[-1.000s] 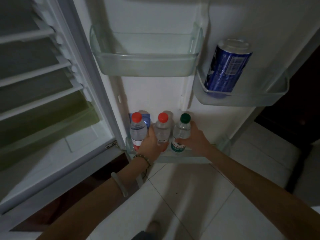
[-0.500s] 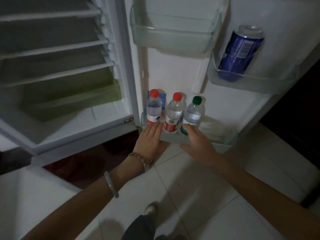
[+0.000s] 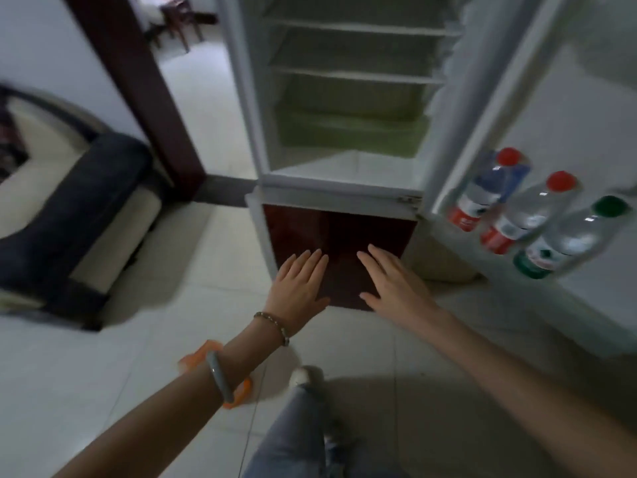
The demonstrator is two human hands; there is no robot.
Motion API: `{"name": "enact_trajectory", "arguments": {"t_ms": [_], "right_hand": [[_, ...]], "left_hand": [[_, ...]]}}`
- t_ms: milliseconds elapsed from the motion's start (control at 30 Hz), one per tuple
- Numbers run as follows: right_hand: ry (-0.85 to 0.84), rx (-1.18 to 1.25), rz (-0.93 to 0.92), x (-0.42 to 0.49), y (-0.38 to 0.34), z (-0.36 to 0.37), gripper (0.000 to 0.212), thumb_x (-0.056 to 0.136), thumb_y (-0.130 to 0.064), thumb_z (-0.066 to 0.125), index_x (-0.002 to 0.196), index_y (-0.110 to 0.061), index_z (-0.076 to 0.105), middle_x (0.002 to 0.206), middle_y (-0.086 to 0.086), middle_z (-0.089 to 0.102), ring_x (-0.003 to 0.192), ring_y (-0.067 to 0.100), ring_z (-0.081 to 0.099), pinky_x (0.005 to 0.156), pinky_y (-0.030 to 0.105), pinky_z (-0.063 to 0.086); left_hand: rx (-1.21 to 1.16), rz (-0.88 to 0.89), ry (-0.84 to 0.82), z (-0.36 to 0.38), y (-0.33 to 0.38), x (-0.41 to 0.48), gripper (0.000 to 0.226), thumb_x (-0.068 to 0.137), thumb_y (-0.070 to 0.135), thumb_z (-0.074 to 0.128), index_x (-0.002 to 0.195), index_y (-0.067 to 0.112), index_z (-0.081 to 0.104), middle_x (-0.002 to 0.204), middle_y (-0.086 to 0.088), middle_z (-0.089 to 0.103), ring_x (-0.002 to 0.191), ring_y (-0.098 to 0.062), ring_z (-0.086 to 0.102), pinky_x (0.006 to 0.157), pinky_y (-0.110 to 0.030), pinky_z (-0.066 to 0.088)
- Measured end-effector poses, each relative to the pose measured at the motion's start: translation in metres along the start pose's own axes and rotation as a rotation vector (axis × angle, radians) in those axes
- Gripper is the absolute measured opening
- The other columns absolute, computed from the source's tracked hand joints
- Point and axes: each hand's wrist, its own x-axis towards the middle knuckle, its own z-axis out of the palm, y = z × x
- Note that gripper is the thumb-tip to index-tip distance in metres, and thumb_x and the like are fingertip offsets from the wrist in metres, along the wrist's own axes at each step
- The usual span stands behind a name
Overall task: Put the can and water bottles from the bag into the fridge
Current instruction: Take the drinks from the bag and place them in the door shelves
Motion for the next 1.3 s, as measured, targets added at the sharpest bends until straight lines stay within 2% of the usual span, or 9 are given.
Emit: {"name": "enact_trajectory", "arguments": {"t_ms": [200,333,500,633,733,833,967,1100,1300], "right_hand": [[-0.102,0.022,-0.293,0.052,-0.083,0.036,0.067,0.089,-0.025,0.058,0.145,-0.009,0.023,0.152,0.014,0.023,0.14,0.028,0.021,0.112,0.035,0.022],[-0.162,-0.017,-0.462,0.083,-0.136,0.069,0.072,0.075,-0.019,0.072,0.136,-0.001,0.039,0.139,0.023,0.043,0.128,0.036,0.042,0.104,0.041,0.037],[-0.219,0.045,-0.596,0.117,-0.2,0.118,0.079,0.051,-0.017,0.088,0.121,0.001,0.055,0.117,0.023,0.061,0.106,0.036,0.061,0.084,0.047,0.052],[-0.254,0.098,-0.639,0.14,-0.242,0.154,0.066,0.064,-0.012,0.081,0.123,-0.001,0.053,0.123,0.023,0.058,0.113,0.037,0.056,0.089,0.047,0.049],[-0.29,0.121,-0.638,0.152,-0.263,0.189,0.064,0.063,-0.009,0.08,0.121,-0.001,0.055,0.121,0.023,0.059,0.111,0.037,0.057,0.089,0.048,0.049],[-0.37,0.109,-0.646,0.16,-0.272,0.231,0.069,0.055,-0.004,0.082,0.12,0.0,0.056,0.119,0.024,0.06,0.108,0.038,0.059,0.088,0.047,0.05],[-0.44,0.071,-0.712,0.175,-0.271,0.307,0.067,0.05,0.001,0.08,0.113,-0.002,0.06,0.113,0.022,0.063,0.102,0.036,0.062,0.08,0.044,0.054],[-0.517,0.095,-0.733,0.194,-0.266,0.397,0.057,0.06,0.006,0.073,0.115,-0.004,0.058,0.117,0.023,0.06,0.107,0.038,0.058,0.08,0.048,0.055],[-0.555,0.115,-0.739,0.223,-0.255,0.542,0.046,0.073,0.006,0.066,0.118,-0.004,0.058,0.128,0.025,0.053,0.118,0.038,0.051,0.09,0.047,0.048]], "left_hand": [[0.02,-0.305,-0.106,0.012,-0.067,-0.088,0.077,0.091,0.05,0.042,0.146,0.011,0.006,0.155,-0.009,0.011,0.143,-0.025,0.009,0.116,-0.039,0.002],[-0.029,-0.495,-0.176,0.026,-0.11,-0.146,0.076,0.088,0.049,0.049,0.145,0.011,0.017,0.154,-0.008,0.019,0.141,-0.025,0.017,0.115,-0.039,0.006],[-0.048,-0.59,-0.245,0.046,-0.161,-0.223,0.067,0.072,0.035,0.073,0.129,0.008,0.049,0.13,-0.012,0.056,0.119,-0.029,0.053,0.103,-0.046,0.035],[-0.058,-0.603,-0.306,0.067,-0.201,-0.263,0.067,0.069,0.03,0.076,0.127,0.008,0.051,0.129,-0.014,0.056,0.12,-0.03,0.053,0.103,-0.047,0.035],[-0.114,-0.67,-0.356,0.091,-0.22,-0.281,0.065,0.082,0.028,0.063,0.138,0.009,0.036,0.143,-0.013,0.04,0.133,-0.029,0.037,0.112,-0.042,0.021],[-0.154,-0.716,-0.369,0.13,-0.232,-0.287,0.062,0.087,0.027,0.056,0.14,0.01,0.03,0.148,-0.011,0.033,0.137,-0.027,0.028,0.115,-0.04,0.014],[-0.196,-0.658,-0.437,0.201,-0.247,-0.29,0.061,0.077,0.029,0.067,0.131,0.008,0.046,0.135,-0.013,0.051,0.126,-0.028,0.046,0.109,-0.042,0.028],[-0.219,-0.64,-0.395,0.289,-0.264,-0.29,0.054,0.079,0.04,0.065,0.121,0.008,0.056,0.123,-0.011,0.061,0.115,-0.027,0.056,0.102,-0.041,0.039],[-0.286,-0.614,-0.323,0.439,-0.286,-0.283,0.048,0.075,0.026,0.072,0.115,0.003,0.058,0.114,-0.014,0.065,0.108,-0.03,0.06,0.097,-0.041,0.045]]}}
